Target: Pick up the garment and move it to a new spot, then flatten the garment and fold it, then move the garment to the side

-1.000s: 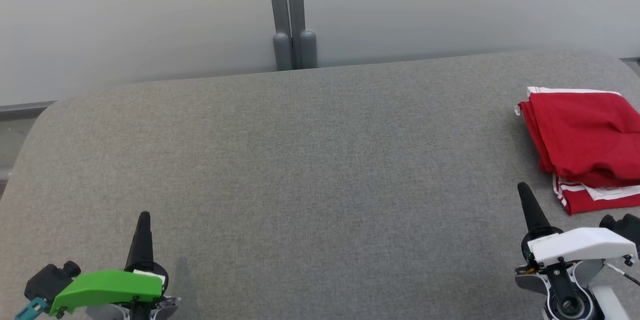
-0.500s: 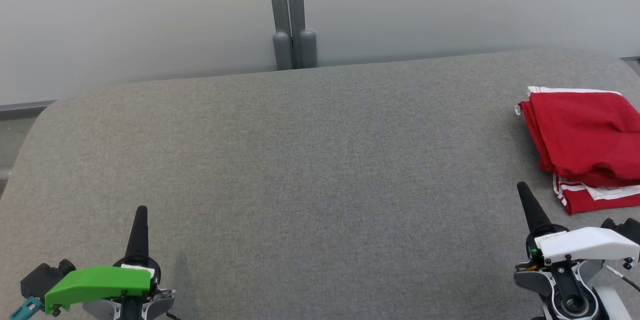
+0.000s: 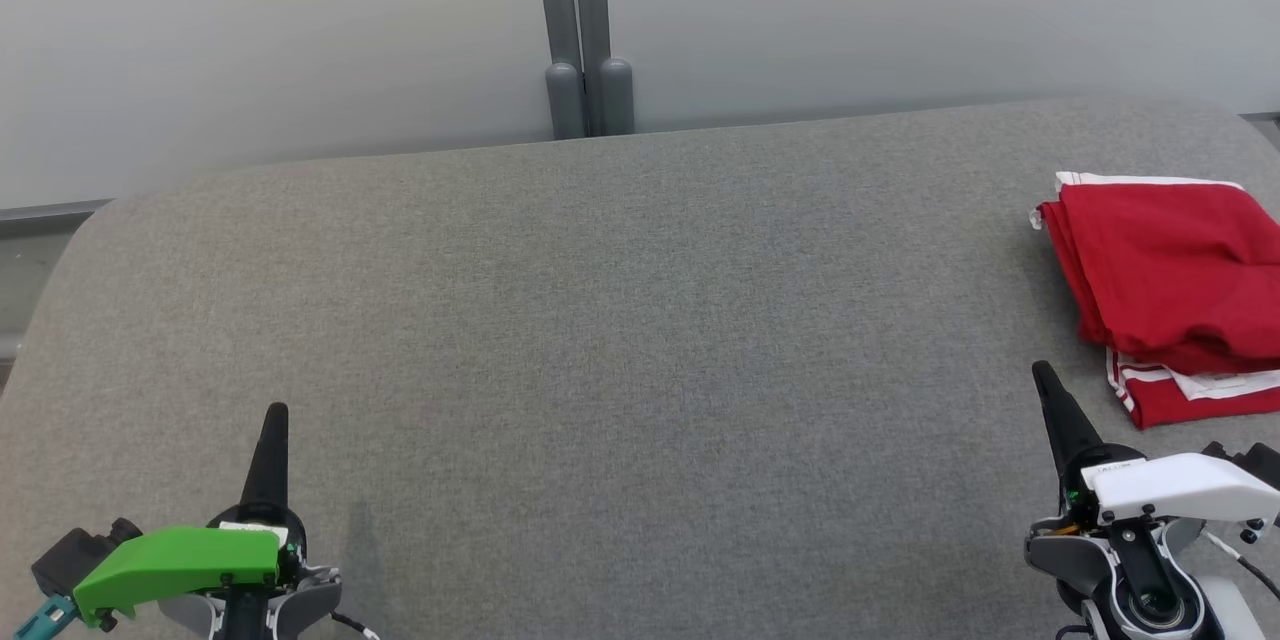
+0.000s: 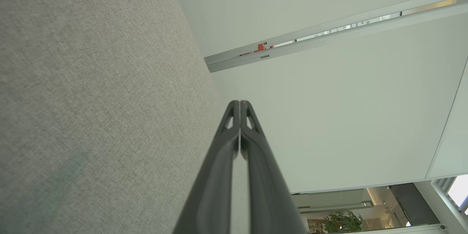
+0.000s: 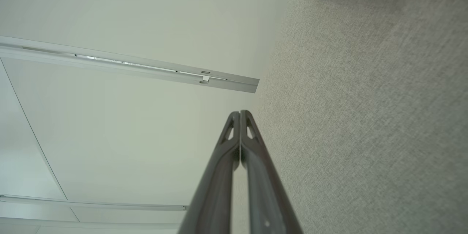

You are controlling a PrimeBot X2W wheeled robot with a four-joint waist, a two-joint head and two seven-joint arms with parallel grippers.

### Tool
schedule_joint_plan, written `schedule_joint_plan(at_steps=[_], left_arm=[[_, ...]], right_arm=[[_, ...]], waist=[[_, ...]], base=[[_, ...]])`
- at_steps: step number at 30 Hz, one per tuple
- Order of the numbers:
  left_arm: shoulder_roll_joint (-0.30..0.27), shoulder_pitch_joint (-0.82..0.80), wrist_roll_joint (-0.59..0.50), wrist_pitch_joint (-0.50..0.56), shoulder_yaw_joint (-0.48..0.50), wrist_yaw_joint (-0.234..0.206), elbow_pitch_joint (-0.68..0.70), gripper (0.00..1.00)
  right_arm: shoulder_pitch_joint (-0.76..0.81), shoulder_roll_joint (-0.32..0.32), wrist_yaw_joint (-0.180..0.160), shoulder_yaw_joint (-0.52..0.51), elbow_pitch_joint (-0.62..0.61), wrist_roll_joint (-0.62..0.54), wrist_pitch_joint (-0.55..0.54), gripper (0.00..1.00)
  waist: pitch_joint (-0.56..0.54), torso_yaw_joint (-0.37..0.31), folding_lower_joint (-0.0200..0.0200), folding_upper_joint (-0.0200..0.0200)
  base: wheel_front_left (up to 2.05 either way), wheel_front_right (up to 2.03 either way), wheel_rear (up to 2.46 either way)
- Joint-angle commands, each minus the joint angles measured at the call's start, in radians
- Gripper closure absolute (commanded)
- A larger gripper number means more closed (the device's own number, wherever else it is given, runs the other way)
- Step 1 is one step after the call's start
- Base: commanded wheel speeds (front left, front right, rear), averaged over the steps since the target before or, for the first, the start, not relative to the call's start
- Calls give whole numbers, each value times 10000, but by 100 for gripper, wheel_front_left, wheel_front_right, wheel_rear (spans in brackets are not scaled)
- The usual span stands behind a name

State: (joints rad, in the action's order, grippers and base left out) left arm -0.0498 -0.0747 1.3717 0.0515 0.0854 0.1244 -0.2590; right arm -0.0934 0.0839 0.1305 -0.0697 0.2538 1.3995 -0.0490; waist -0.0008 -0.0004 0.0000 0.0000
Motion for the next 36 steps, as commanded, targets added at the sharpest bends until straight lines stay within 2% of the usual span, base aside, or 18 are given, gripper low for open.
schedule_joint_plan(at_steps=[1, 29, 36], left_arm=[[-19, -240, 218, 63, 55, 70, 95, 100], [-11, -400, 2202, 594, 290, 88, 144, 100], [-10, -394, 2420, 665, 316, 92, 145, 100]], right_arm=[[-188, -2, 4, -66, -88, 192, -68, 100], [-181, -302, 4, -429, -112, 1928, -622, 100], [-178, -342, 4, -475, -116, 2157, -689, 100]], waist=[[1, 1, 0, 0], [33, 3, 0, 0], [39, 4, 0, 0]], base=[[0, 0, 0], [0, 0, 0], [0, 0, 0]])
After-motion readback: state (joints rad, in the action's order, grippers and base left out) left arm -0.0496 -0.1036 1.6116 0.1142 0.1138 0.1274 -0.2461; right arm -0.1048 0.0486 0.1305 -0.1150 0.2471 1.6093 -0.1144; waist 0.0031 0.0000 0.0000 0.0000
